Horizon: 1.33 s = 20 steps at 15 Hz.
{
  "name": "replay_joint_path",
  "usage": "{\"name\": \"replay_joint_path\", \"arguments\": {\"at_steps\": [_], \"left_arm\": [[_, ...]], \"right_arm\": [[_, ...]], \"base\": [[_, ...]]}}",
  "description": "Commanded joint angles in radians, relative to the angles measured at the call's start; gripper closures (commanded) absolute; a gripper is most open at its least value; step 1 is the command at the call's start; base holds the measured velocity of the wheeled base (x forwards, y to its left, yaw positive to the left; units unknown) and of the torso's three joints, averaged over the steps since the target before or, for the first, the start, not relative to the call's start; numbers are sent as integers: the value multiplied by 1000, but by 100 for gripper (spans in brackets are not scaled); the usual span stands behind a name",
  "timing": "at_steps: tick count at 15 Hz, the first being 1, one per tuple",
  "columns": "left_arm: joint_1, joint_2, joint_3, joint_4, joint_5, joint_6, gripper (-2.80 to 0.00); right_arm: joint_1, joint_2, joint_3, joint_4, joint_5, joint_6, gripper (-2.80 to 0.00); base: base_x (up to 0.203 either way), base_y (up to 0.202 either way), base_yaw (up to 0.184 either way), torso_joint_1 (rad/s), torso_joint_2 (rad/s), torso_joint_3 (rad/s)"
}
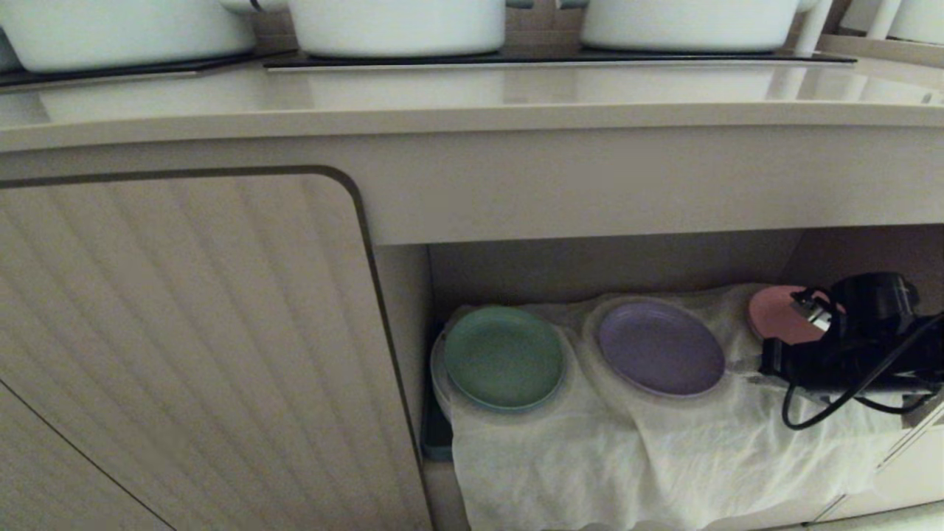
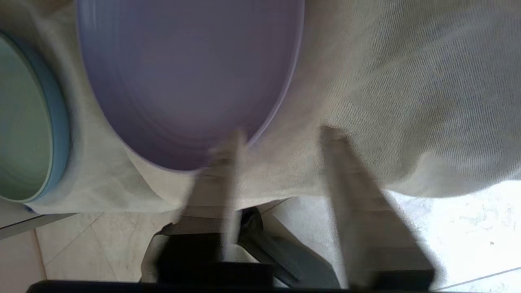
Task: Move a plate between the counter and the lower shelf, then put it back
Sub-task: Pick up the plate in the cupboard
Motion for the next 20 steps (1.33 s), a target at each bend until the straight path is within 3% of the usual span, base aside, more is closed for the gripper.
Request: {"name": "replay_joint_path", "arguments": {"at_steps": [1, 5, 20], "left_arm": [[1, 3, 0, 0, 0, -1, 0], [1, 3, 0, 1, 0, -1, 0], [1, 3, 0, 0, 0, -1, 0]], "right_arm": [[0, 13, -3, -12, 0, 2, -280], [5, 44, -3, -88, 0, 4, -280], [74, 113, -60, -149, -1, 7, -280]], "base": [[0, 0, 0, 0, 0, 0], [0, 0, 0, 0, 0, 0], [0, 0, 0, 0, 0, 0]]}}
